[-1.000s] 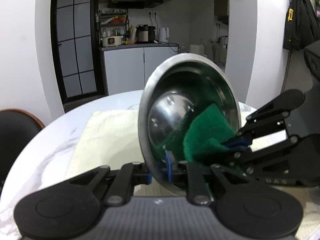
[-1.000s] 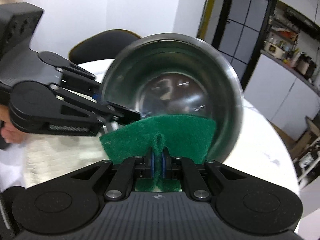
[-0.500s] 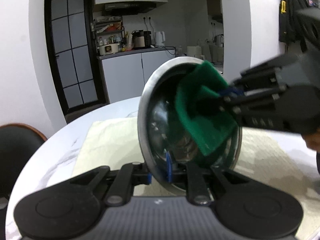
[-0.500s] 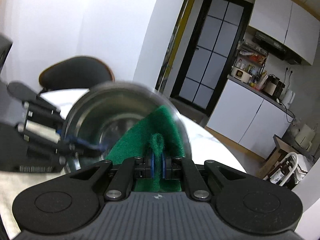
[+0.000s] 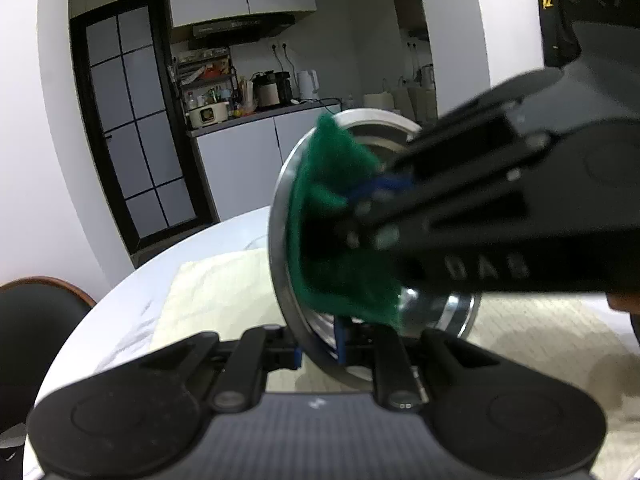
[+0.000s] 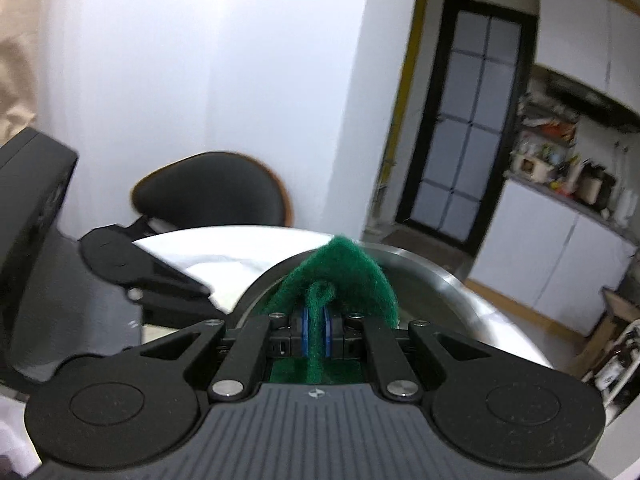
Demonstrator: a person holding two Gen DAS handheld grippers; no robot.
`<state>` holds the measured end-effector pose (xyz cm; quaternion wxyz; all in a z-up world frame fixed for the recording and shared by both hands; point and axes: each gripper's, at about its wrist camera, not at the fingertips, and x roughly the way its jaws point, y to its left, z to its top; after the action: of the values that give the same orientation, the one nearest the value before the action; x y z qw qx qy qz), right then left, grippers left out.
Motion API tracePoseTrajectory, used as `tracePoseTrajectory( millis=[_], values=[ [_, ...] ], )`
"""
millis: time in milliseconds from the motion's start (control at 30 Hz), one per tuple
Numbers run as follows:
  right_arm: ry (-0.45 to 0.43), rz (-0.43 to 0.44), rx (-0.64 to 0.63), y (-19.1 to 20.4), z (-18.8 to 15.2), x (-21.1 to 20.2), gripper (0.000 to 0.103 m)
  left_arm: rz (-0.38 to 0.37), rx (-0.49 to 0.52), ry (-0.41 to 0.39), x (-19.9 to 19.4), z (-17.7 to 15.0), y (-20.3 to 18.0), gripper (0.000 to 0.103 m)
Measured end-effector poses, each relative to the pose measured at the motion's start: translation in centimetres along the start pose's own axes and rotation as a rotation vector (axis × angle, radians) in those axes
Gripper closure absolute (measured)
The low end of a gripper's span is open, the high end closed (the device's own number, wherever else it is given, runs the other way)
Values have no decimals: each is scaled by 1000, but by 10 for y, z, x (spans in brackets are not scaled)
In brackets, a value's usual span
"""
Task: Clean bowl
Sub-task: 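Scrub the pad around the bowl's inner wall while the left gripper holds the rim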
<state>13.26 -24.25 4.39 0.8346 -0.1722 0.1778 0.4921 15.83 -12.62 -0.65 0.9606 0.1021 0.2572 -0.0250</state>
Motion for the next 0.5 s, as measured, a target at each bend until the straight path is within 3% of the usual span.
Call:
tracePoseTrajectory(
  millis=[167, 367, 500],
  values=[
    [81, 102, 24, -2, -8, 6, 95, 1, 15, 3, -4, -3, -4, 85],
    [87, 116, 12, 2, -12, -2, 95, 3, 42, -6, -6, -4, -10, 85],
    [48, 65, 14, 0, -10, -5, 95, 6, 48, -11, -9, -5, -15, 85]
  ],
)
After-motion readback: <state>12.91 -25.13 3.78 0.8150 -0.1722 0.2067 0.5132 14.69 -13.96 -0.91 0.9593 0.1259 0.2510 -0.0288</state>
